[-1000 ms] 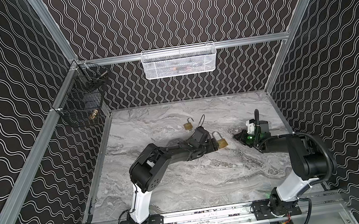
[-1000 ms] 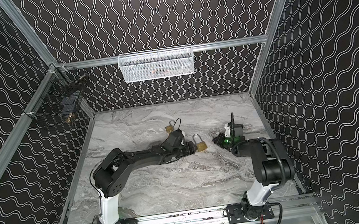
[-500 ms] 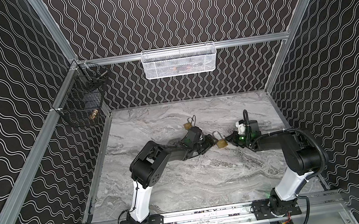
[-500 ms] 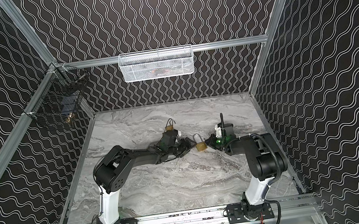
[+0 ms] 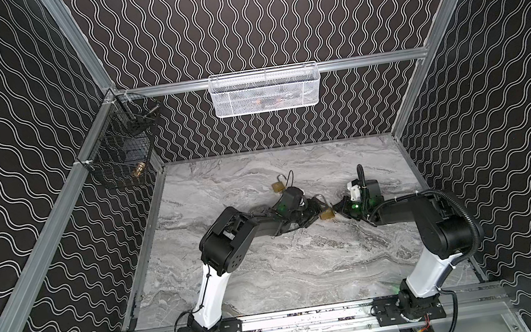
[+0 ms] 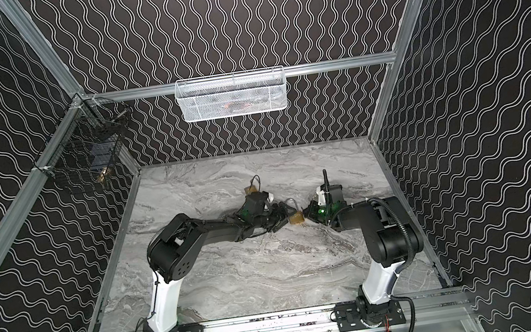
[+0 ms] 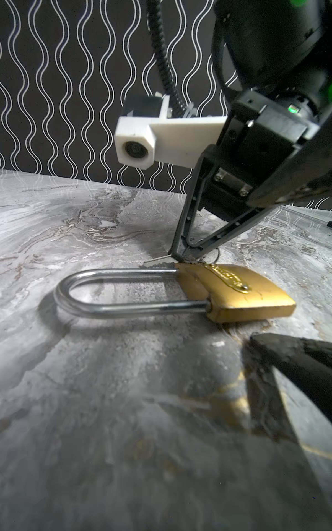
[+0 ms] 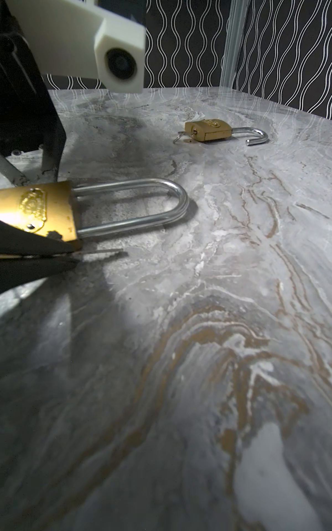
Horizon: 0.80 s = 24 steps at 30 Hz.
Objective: Unlock with the key
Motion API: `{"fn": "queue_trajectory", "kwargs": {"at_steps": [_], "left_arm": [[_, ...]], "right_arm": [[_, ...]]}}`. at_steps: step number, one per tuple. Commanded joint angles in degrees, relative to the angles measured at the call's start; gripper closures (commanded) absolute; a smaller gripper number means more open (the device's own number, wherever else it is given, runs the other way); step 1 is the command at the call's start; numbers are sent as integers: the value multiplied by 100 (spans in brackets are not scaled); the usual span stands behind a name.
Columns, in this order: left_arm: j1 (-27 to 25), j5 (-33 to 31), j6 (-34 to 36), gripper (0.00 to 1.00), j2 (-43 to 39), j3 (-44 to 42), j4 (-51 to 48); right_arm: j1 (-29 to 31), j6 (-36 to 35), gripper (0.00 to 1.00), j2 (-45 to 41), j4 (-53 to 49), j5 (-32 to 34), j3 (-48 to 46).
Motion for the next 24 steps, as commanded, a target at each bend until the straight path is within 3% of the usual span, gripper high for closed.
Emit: {"fn": "queue_trajectory", "kwargs": {"at_steps": [1,7,11,16,24], "left_arm": [[-5,-85,-13,28,156,9,-629],[-5,-70,-341,31,318,-281,145],[-5,-240,-196,36,322,-442,639],[-5,-254,-95,49,413,-378,600],[-11,-458,8,57,591,-238,712]], "right_arm": [[21,-58,100,68,-139,83,61],[73,-5,100,158,-42,109,27],[125,43,100,204,16,118,22],[179,66,100,232,24,147,45],[197,60,100,215,-1,188,44]]}}
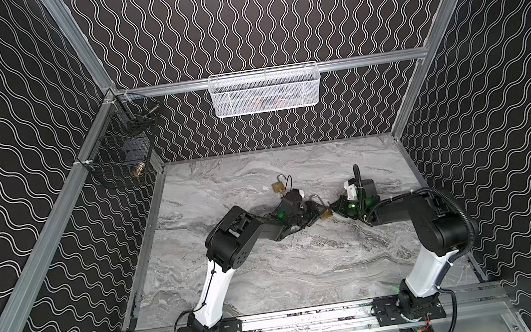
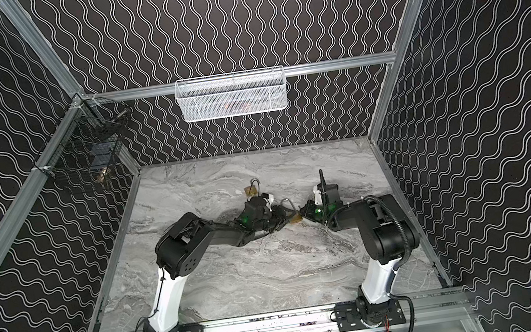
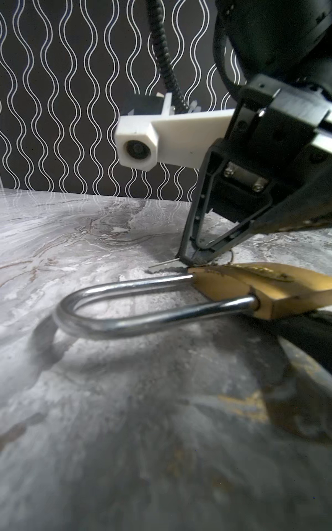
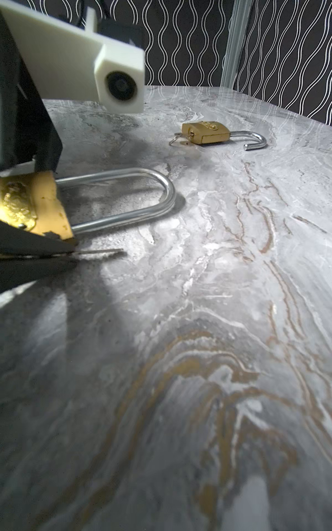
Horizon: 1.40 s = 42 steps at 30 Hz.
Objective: Unlock with the key
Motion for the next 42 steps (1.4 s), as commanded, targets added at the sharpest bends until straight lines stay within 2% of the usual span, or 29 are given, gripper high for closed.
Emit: {"fn": "queue_trajectory", "kwargs": {"at_steps": [1,3,7,12,15,18,21,23,26,30,33,37,39,42], "left_arm": [[-9,-304,148,57,189,92,-697],[-9,-360,167,59,250,173,-728],[-8,-355,186,70,261,196,-787],[-9,-246,159,92,288,112,-627],[12,-152,228,100,215,13,-377],[99,-39,400,100,-59,-198,5],[172,-43,835,100,-573,-409,-70],[193,-129,1129,100,-983,-653,30],[193,-511,1340,100,-1678,-1418,941],[201,-1079,1487,100,-2425,-2395,2555],[202,-1165,1417,100,-2587,-2636,3421],[219,-1305,874,100,-2313,-2945,5064],[224,-1243,676,100,-2207,-2901,5123],[159,-1234,898,100,-2348,-2951,5123]], "right_arm": [[24,20,100,27,-293,37,0],[24,9,100,11,-304,46,10],[24,0,100,0,-324,107,0],[24,-20,100,5,-299,85,83],[7,-200,100,-311,-185,128,-20],[6,-366,100,-1250,161,353,-473],[12,-361,100,-2462,133,619,-959],[15,-299,100,-3132,93,546,-1253],[94,-45,100,-3931,465,231,-1841],[609,284,100,-4700,1099,393,-2518],[1022,444,100,-4897,1659,492,-2742],[1277,724,100,-4679,2455,353,-2801],[1406,756,100,-4451,2504,362,-2672],[1698,800,100,-4139,2759,442,-2591]]}}
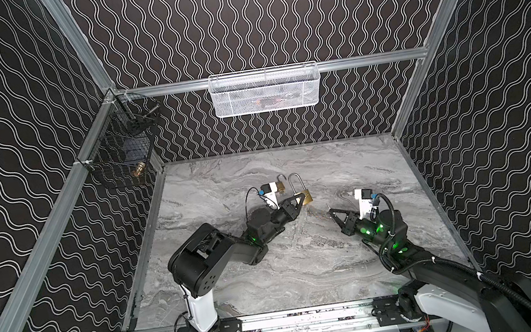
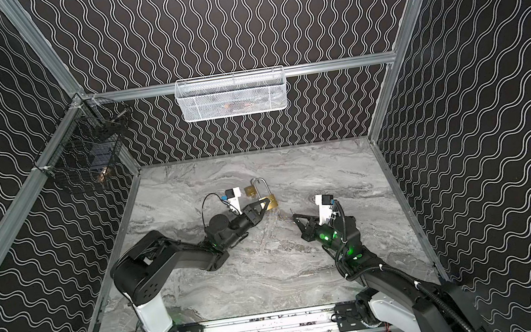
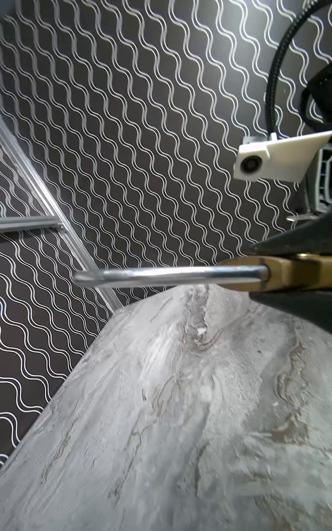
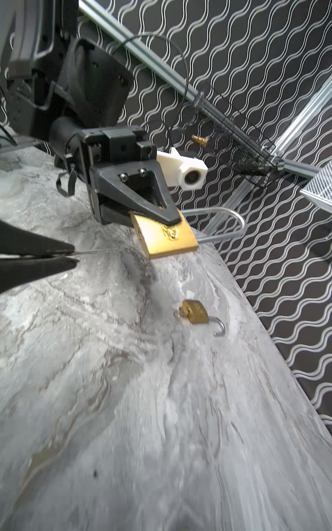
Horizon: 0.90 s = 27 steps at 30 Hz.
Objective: Unlock with the key
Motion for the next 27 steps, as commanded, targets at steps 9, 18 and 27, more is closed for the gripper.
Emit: {"fn": "queue_trajectory", "kwargs": {"at_steps": [9,18,27], "left_arm": [[-95,0,75,100,-228,-34,1156],[-114,55,99,100,-315,-26,1156],[-122,151,91,100,-427,-23,1156]], "right_arm": [[536,857,100,1071,2068,-99,166],[608,1088,100,1448,2558,-195,330],[616,1186,100,1802,2912,-224,448]]}}
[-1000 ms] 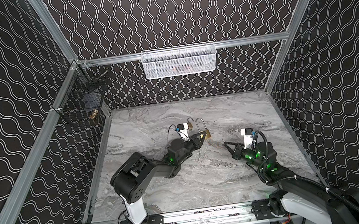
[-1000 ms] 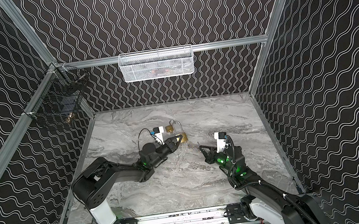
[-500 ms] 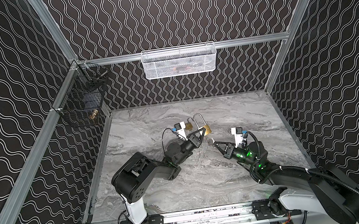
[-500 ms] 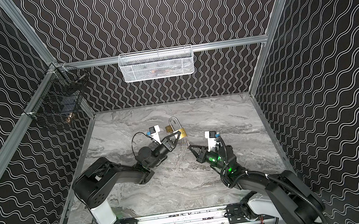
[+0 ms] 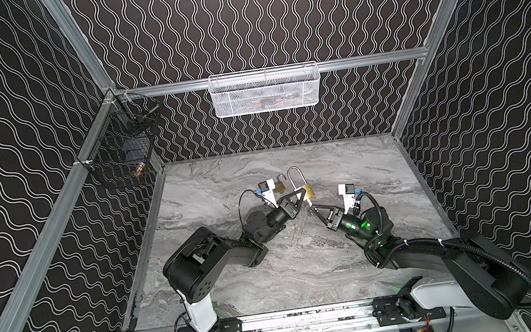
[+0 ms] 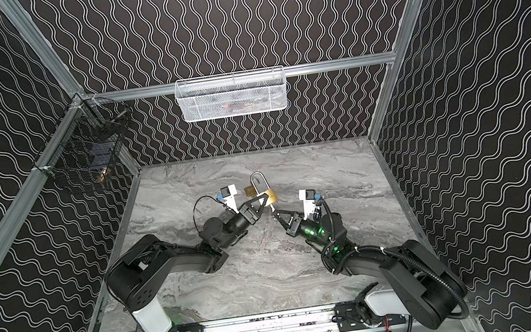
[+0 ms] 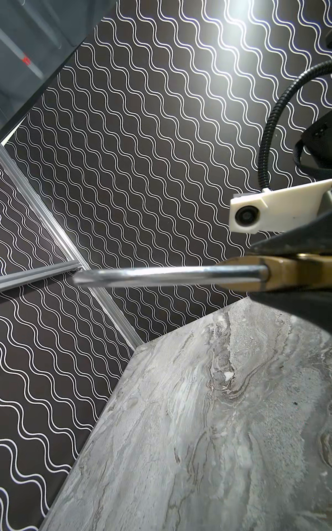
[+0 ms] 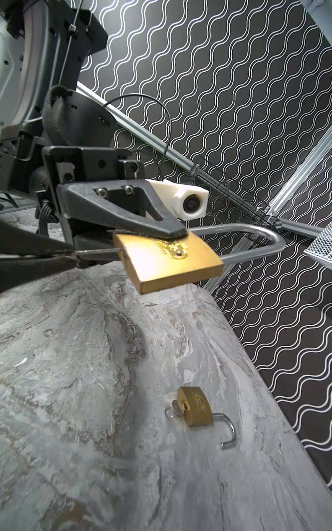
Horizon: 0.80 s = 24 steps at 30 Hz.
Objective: Unlock with the key
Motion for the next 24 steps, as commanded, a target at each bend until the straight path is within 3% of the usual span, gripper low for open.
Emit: {"fn": "queue_trajectory", "kwargs": {"at_steps": [1,24], "left_arm": [[-2,109,71,100,-110,55,607],[9,16,205,100,-220,-95,603]], "right_arm": [[11,163,100,115,624,-15,34],[2,164,100,4,797,-90,25]]}}
